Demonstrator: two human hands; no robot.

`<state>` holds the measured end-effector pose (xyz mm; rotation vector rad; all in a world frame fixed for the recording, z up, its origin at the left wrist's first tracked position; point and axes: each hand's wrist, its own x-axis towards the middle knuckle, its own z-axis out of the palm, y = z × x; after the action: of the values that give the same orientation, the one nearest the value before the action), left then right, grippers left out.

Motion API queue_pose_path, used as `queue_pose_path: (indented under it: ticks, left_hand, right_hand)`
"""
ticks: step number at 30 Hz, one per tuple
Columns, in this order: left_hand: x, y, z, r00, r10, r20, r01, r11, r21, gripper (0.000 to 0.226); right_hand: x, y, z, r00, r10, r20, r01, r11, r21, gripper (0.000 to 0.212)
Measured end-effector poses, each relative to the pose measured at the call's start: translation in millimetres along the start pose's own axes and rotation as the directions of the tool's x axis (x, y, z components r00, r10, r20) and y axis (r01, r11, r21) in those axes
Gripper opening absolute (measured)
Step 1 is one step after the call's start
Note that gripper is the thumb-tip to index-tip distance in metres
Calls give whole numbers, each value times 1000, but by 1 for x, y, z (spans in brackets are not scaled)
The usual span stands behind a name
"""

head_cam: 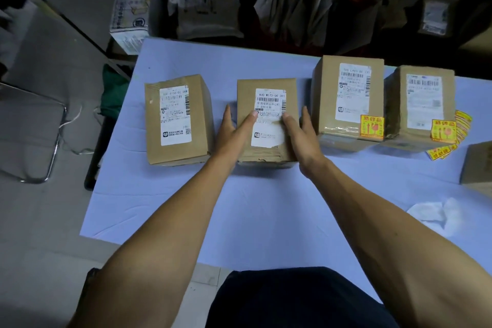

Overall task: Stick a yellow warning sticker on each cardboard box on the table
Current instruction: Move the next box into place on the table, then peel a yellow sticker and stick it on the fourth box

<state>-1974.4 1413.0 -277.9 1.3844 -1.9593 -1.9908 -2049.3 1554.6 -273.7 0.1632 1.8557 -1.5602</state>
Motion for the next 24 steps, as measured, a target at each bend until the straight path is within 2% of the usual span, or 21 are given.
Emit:
queue_pose_path:
  ticks: [3,6,13,15,21,23,24]
  left_hand:
    - [13,-11,1,998,-14,68,19,998,-65,64]
    - [18,-16,1,990,-4,141,19,994,-105,66]
    - [8,-7,1,988,-5,153,33,982,-185,50]
    - [-3,-1,-2,989,13,146,19,976,-217,50]
    - [-55,24,-14,985,104,136,-60,954,-294,47]
    - [-77,29,-14,977,148,153,-95,946,-311,45]
    - [-88,30,-11,973,166,159,-110,943,-316,44]
  right_hand:
    - [16,11,-5,994,64,84,-68,997,43,88]
    - [24,15,-8,983,57,177,-68,996,55,86]
    - [20,11,-5,981,61,183,-78,993,89,82]
    - [12,4,-5,981,34,189,-53,994,93,79]
    - [-40,-23,-12,975,-81,207,58,992,114,90]
    - [-66,-25,-20,973,-110,201,85,988,128,84]
    - [-79,-23,-26,971,-130,199,104,985,140,75]
